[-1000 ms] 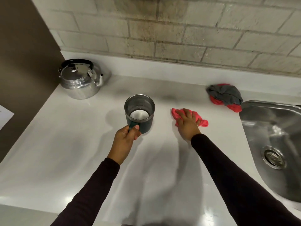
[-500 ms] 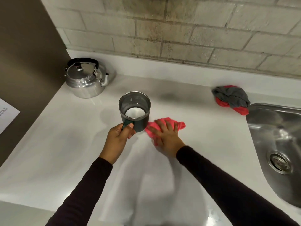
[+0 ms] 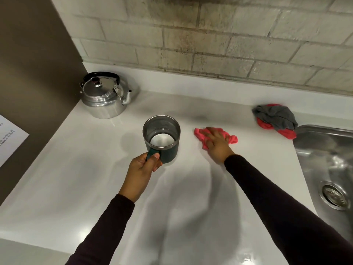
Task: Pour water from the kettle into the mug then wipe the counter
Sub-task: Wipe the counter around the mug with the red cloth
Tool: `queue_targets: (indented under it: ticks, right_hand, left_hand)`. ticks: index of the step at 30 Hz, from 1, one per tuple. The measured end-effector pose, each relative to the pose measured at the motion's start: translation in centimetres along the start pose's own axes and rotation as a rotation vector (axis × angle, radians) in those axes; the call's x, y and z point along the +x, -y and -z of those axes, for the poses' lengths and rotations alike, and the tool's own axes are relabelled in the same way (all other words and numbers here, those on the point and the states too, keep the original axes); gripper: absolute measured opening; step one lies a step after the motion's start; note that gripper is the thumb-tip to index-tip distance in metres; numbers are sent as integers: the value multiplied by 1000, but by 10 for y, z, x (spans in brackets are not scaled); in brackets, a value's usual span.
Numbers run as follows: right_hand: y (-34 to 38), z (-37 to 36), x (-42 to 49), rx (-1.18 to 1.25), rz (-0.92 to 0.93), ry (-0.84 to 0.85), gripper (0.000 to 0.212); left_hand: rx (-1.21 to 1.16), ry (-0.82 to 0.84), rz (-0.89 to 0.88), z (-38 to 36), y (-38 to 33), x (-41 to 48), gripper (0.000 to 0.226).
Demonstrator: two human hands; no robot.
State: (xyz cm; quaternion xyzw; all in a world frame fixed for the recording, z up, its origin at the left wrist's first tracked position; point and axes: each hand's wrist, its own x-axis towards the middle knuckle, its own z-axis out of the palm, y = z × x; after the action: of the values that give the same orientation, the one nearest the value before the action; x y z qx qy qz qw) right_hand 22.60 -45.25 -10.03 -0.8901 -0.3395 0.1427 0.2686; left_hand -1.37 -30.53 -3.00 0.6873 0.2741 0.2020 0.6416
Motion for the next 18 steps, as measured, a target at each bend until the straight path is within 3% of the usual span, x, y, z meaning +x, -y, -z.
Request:
queue_targets:
  ticks: [4,8,13,16,18]
  right_hand:
    - [25,-16,47,-113,-2,107,52]
    - [58,-41,55,-96,168,129,49]
    - [96,-67,9,-143,312,181,58]
    - [96,-72,-34,-325,521,142,41]
    - [87,-69,-61,-387,583,147,45]
  left_hand:
    - [-13,15,15,5,-5,-4,39]
    - [7,1,12,13,-6,-4,40]
    - [3,-22,-26,22,-8,-3,38]
    - [22,-21,-23,24,-11,-1,38]
    - [34,-20,-21,24,-12,0,38]
